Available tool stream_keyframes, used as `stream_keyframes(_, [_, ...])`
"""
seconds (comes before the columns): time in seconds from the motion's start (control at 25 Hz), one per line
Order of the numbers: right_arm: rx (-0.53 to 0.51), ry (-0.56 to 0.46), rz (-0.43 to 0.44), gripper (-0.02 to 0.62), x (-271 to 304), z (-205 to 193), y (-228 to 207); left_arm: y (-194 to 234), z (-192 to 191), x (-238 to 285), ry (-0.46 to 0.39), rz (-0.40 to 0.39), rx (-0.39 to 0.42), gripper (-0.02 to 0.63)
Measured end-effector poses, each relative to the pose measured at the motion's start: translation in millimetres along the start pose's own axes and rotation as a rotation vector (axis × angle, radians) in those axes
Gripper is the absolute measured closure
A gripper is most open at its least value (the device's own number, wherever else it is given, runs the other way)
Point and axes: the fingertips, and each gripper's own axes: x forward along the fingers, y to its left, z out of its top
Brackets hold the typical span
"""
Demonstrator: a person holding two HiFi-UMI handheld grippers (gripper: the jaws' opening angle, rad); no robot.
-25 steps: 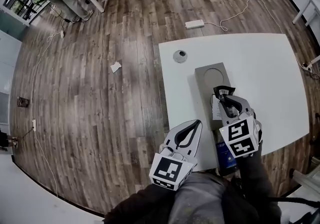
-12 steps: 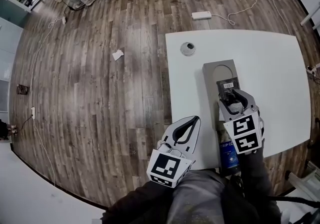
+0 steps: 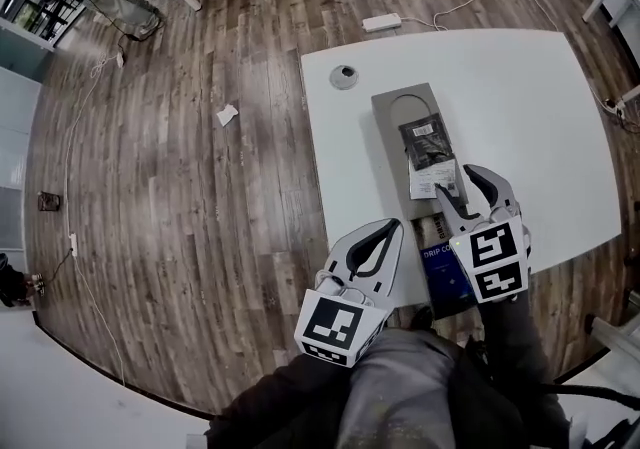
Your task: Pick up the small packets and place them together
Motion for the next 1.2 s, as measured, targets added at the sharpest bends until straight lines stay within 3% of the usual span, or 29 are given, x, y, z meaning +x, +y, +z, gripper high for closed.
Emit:
stream_keyframes(0.32, [0.026, -0.014, -0.010, 0.396, -70, -61, 9, -80, -16, -19, -0.009, -0.032, 0.027, 0.603])
stream_keyframes(0.68, [-0.071, 0.034, 0.141, 0.396, -126, -137, 92, -153, -41, -57, -0.035, -0.007, -0.018, 0.603])
stream_keyframes(0.88, [-0.111, 0.069, 0.169, 0.396, -121, -140, 97, -145, -31, -65, -0.071, 0.027, -0.005, 0.603])
stream_keyframes(1.04, [-0.141, 0.159, 0.217, 0.396, -95, -146, 105, -122, -29, -67, -0.078, 0.056, -0.013, 0.603])
stream_keyframes(1.2, [-0.175, 0.281, 0.306, 0.290, -71, -154, 118, -98, -29, -66, -0.069, 0.073, -0.034, 0.603])
